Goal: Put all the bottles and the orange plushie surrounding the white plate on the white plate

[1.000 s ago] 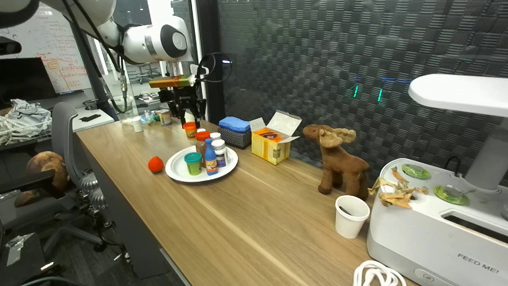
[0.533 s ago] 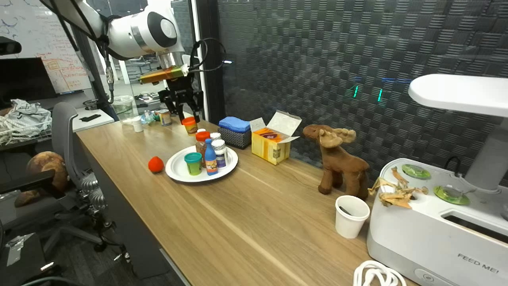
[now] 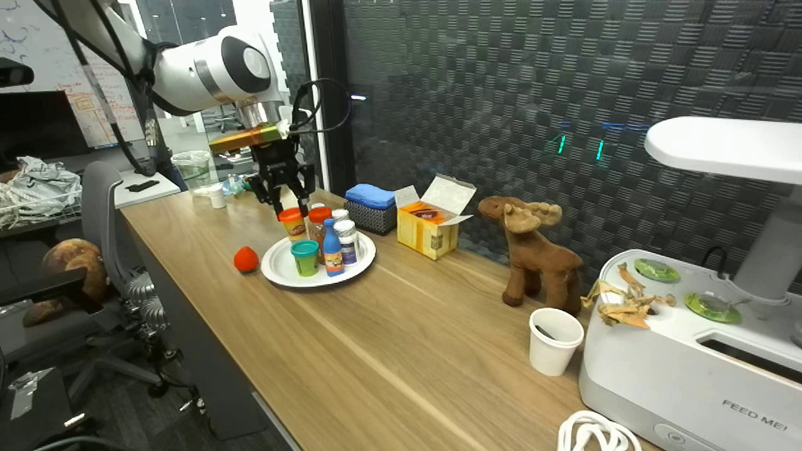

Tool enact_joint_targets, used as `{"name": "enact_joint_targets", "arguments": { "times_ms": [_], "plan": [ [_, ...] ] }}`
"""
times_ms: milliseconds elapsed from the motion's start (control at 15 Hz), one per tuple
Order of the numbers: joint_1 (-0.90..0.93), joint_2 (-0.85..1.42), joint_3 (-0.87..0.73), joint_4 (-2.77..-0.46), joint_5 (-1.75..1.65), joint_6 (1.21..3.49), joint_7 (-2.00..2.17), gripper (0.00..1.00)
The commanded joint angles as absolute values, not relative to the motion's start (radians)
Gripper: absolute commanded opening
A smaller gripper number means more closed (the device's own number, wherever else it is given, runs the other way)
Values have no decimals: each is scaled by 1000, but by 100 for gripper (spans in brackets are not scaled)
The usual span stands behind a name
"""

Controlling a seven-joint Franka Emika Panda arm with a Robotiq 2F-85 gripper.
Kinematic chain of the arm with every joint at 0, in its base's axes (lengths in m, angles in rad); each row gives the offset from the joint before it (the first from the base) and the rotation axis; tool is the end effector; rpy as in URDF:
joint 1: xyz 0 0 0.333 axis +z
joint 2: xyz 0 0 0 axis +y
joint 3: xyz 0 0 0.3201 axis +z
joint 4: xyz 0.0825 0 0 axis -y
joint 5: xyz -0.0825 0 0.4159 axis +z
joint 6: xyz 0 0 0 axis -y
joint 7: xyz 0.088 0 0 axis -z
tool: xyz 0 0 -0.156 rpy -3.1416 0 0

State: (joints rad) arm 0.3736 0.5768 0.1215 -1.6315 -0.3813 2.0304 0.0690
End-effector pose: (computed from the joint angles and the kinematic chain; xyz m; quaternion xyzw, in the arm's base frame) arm 0.6276 0.2900 0.2119 0.9423 0.2977 -0.0444 0.1468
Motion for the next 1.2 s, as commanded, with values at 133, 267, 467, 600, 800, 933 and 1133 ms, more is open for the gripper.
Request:
{"name": "enact_joint_targets", "arguments": {
  "times_ms": [133, 267, 467, 600, 800, 933, 1133],
  "plan": [
    [375, 517, 115, -1742, -428, 2144, 82, 29],
    [379, 506, 110, -1764, -466, 2178, 80, 29],
    [382, 495, 106, -1806, -531, 2231, 62, 29],
    [379, 487, 111, -1829, -558, 2251, 47, 29],
    [374, 471, 115, -1862, -588, 2275, 19, 29],
    [370, 466, 119, -1873, -603, 2268, 2, 29],
    [369, 461, 119, -1888, -623, 2269, -11, 29]
  ]
}}
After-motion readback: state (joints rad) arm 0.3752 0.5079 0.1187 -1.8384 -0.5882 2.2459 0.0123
